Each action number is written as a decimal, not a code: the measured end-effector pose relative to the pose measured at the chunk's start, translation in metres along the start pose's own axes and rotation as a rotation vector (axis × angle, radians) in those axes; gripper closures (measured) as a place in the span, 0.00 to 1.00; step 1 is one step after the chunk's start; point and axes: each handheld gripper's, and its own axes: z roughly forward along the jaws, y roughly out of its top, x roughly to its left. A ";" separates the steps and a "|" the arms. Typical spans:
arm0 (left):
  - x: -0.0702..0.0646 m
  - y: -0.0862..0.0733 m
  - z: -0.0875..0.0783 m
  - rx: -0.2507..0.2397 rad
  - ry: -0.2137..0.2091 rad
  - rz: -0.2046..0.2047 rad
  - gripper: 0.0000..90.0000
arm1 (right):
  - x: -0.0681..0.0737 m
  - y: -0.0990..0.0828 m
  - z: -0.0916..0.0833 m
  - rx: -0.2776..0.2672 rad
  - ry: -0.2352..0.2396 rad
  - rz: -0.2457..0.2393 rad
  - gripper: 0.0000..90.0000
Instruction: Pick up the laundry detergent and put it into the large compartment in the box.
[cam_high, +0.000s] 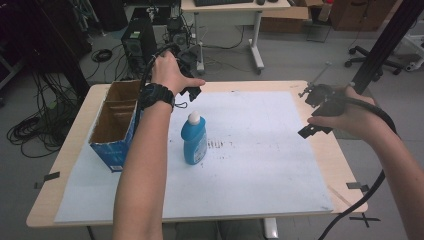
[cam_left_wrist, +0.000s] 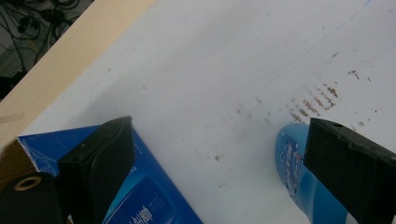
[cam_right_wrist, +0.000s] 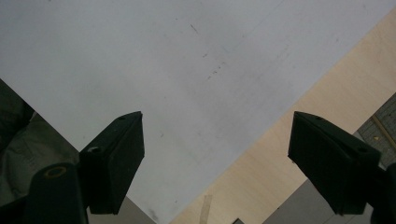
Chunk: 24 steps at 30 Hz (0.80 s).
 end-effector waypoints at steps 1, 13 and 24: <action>0.000 0.000 0.000 0.000 0.001 0.002 0.10 | 0.000 0.000 0.000 0.002 -0.002 0.002 0.20; -0.002 0.000 -0.003 -0.010 0.001 -0.009 0.10 | -0.004 -0.005 0.002 0.005 0.000 0.016 0.20; -0.008 0.000 -0.010 -0.028 -0.005 -0.033 0.09 | -0.007 -0.006 0.002 0.002 0.001 0.018 0.20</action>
